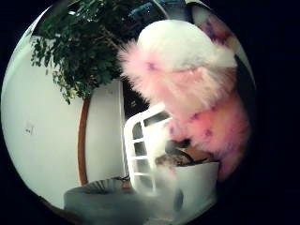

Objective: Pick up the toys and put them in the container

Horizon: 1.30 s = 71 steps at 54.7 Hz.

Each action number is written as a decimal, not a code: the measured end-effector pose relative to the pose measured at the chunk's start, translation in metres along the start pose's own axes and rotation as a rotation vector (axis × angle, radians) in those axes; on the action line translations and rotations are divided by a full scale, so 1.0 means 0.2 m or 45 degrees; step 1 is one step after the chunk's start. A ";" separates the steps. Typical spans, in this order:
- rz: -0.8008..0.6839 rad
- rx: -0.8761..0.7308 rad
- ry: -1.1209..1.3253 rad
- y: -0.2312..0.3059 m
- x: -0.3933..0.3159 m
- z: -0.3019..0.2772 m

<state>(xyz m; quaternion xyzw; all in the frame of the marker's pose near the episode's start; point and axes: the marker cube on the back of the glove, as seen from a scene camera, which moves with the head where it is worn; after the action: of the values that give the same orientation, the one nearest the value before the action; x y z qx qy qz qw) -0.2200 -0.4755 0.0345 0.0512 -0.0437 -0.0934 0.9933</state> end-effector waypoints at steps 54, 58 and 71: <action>0.178 -0.421 0.153 0.74 0.60 -0.16; 0.218 -0.425 0.172 0.97 0.78 -0.26; 0.469 -0.436 0.173 1.42 1.09 -0.33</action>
<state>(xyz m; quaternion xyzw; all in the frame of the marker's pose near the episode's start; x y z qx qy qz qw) 0.0507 -0.2339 0.0174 -0.1204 0.0310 0.0866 0.9885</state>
